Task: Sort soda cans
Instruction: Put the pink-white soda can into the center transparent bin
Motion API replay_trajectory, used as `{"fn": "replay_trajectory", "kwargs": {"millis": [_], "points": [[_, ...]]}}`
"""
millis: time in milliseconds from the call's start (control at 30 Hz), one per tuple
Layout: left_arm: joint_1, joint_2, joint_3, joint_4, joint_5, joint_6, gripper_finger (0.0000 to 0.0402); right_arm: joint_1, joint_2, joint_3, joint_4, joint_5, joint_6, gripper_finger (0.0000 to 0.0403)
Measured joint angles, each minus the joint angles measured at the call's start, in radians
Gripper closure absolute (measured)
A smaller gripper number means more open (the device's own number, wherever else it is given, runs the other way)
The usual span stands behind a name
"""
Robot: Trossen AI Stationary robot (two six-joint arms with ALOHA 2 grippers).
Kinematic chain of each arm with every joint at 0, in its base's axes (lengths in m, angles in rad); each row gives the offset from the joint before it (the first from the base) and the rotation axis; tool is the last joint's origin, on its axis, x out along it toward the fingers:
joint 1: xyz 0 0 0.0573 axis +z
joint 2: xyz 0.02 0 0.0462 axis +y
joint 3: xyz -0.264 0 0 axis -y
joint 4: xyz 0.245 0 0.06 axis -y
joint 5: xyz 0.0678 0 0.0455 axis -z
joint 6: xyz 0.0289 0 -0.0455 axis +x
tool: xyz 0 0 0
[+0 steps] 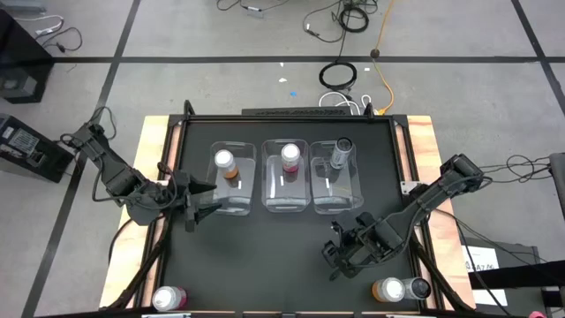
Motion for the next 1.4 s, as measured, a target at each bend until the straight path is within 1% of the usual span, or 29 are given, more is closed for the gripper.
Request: {"fn": "replay_trajectory", "kwargs": {"millis": [133,267,333,433,500,567,667,767,867,967,1100,1233,1300,1400], "points": [[0.0,0.003,0.0,0.007,-0.043,-0.008,0.0056,0.007,0.0,0.0,-0.003,0.006,-0.019,0.0046],[0.0,0.004,0.0,-0.001,-0.048,0.012,0.0054,0.006,0.0,0.0,-0.003,0.051,-0.025,0.0046],[0.0,0.012,0.0,-0.001,-0.048,0.025,0.0044,0.006,0.0,0.0,-0.002,0.071,-0.025,0.0046],[0.0,0.025,0.0,-0.004,-0.048,0.033,0.0012,0.006,0.0,0.0,0.0,0.077,-0.025,0.0046],[0.0,0.036,0.0,-0.004,-0.046,0.052,0.0007,0.006,0.0,0.0,0.0,0.077,-0.025,0.0046],[0.0,0.045,0.0,0.0,-0.022,0.046,0.0016,0.006,0.0,0.0,0.001,0.077,-0.025,0.0046],[0.0,0.05,0.0,0.003,0.043,0.044,0.0027,0.006,0.0,0.0,0.001,0.077,-0.025,0.0046],[0.0,0.052,0.0,-0.001,0.131,0.043,0.003,0.006,0.0,0.0,0.001,0.079,-0.025,0.0046],[0.0,0.052,0.0,0.003,0.165,-0.022,0.0031,0.006,0.0,0.0,0.001,0.088,-0.025,0.0046],[0.0,0.054,0.022,-0.019,0.217,-0.037,0.0031,0.006,0.0,0.0,0.002,0.123,-0.029,0.0046],[-0.009,0.099,0.108,-0.117,0.275,-0.113,0.0031,0.006,0.0,0.0,0.001,0.146,-0.039,0.0046],[-0.036,0.215,0.236,-0.323,0.302,-0.189,0.0031,0.006,0.003,0.0,0.0,0.154,-0.053,0.0046],[-0.046,0.288,0.304,-0.442,0.342,-0.238,0.0031,0.006,0.007,0.0,0.0,0.154,-0.065,0.0046],[-0.066,0.385,0.395,-0.584,0.441,-0.303,0.0031,0.006,0.025,0.001,0.0,0.154,-0.071,0.0046]]}}
